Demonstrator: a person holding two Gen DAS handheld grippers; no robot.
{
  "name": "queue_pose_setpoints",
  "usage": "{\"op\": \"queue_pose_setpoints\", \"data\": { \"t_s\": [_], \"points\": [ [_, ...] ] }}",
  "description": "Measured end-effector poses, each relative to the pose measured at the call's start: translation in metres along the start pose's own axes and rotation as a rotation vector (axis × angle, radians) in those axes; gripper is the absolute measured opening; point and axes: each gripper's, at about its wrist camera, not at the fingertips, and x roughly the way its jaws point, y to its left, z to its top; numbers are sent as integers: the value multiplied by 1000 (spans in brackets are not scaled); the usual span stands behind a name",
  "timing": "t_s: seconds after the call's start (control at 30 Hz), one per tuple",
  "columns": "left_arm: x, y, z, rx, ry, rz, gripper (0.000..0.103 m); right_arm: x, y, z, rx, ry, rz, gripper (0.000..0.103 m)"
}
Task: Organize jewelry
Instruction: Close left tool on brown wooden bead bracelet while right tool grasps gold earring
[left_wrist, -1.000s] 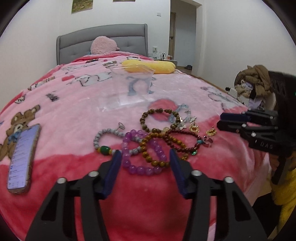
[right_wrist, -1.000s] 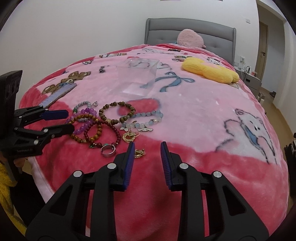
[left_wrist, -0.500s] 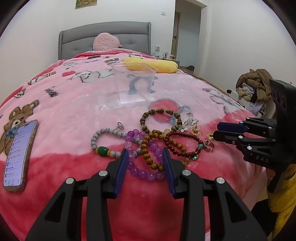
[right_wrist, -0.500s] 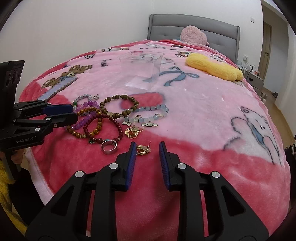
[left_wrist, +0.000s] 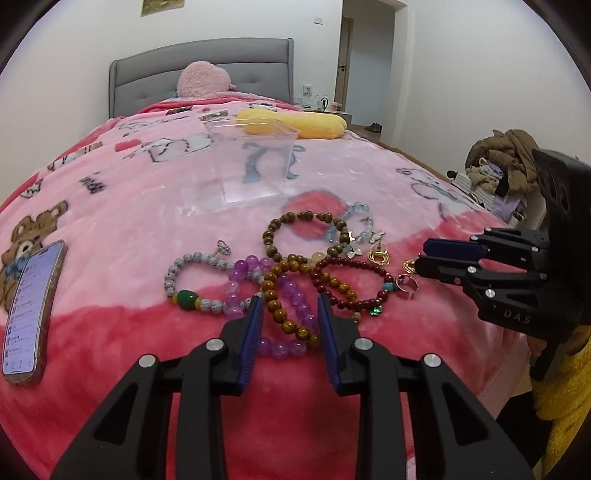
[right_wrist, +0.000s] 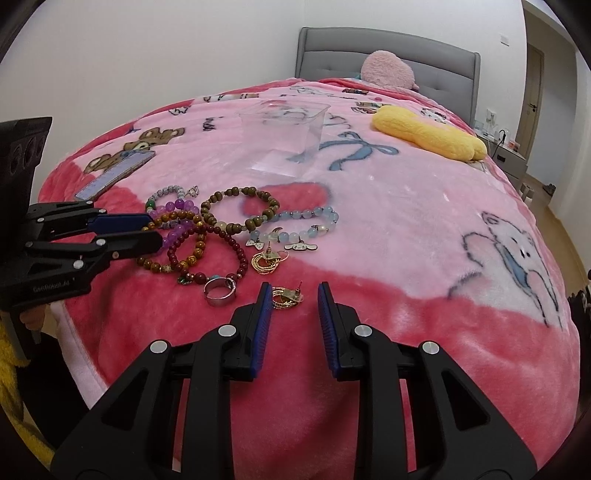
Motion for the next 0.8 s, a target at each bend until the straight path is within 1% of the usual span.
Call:
{"op": "queue_pose_setpoints", "data": {
  "t_s": [0.13,0.2,0.3,0.37,0.43,0.5,0.57,0.63,0.73,0.8],
  "points": [
    [1,0,0,-1,7,0,30,1,1,-1,-6,7,-7,24],
    [2,-2,0,4,9,4,30,1,2,-1,-13,11,-9,20],
    [4,0,1,-24,12,-10,28,2,3,-1,-21,16,-8,17],
    [5,1,1,-26,13,-13,25,3,4,-1,-26,19,-7,16],
    [6,0,1,-24,13,-16,18,3,5,-1,-32,14,-11,12],
    [6,0,1,-27,12,-23,16,2,6,-1,-34,10,-12,11],
    [6,0,1,-23,8,-25,14,2,7,-1,-42,4,-15,11],
    [6,0,1,-25,1,-26,8,1,8,-1,-49,-1,-19,11],
    [2,2,2,-36,-21,-22,8,-1,9,-1,-52,-10,-17,11],
    [0,5,3,-49,-26,-36,8,-4,9,0,-47,-22,-10,11]
  ]
}}
